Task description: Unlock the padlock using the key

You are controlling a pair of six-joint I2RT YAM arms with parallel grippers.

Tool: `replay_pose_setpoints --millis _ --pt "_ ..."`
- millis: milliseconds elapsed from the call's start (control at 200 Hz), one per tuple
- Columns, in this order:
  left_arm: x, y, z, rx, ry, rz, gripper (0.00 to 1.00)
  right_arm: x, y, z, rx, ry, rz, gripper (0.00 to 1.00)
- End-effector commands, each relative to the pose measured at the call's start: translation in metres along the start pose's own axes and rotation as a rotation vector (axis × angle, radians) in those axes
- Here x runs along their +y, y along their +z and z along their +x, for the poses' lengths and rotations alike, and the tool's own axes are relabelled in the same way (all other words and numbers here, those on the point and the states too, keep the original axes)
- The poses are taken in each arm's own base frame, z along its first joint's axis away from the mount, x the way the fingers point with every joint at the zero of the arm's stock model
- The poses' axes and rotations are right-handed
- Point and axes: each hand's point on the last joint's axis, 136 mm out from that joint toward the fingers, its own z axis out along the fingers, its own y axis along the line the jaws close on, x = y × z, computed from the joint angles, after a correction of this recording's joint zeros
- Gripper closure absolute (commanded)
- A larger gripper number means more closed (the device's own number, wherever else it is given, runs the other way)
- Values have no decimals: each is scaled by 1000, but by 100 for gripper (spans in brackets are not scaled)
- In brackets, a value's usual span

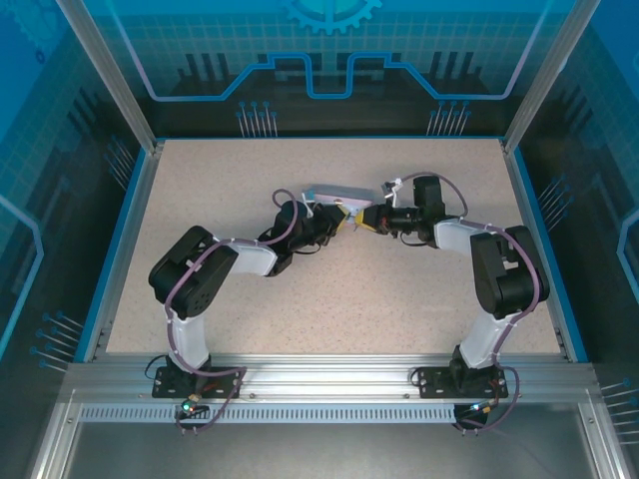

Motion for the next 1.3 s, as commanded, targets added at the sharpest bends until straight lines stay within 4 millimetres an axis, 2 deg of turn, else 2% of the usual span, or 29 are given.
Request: replay_pose_setpoints --millis 0,180,305,450,780,825,850,1086,1296 --pt "25 -2 112 437 -37 -65 100 58 8 -30 -56 -230 -127 100" --pt "24 0 112 442 -40 -57 100 70 1 -35 -71 -250 -174 100" --pt "18 -1 112 441 -31 -36 100 66 -3 -38 -79 -216 -192 100" --pt "12 -3 112 437 -23 -16 100 53 -1 -35 -72 -140 -177 100" --pt "4 0 98 356 -22 -4 100 19 2 -4 -39 -89 -92 100" --pt "2 0 96 341 -24 -5 100 20 2 -3 -45 -96 -89 100" --pt "2 1 94 333 -25 -8 100 11 1 5 -39 -75 -75 100" --pt "-11 2 82 274 -21 4 100 -4 0 17 -52 -50 -44 100" --pt "-5 -1 64 205 -2 -35 100 -16 -23 24 -71 -50 26 100"
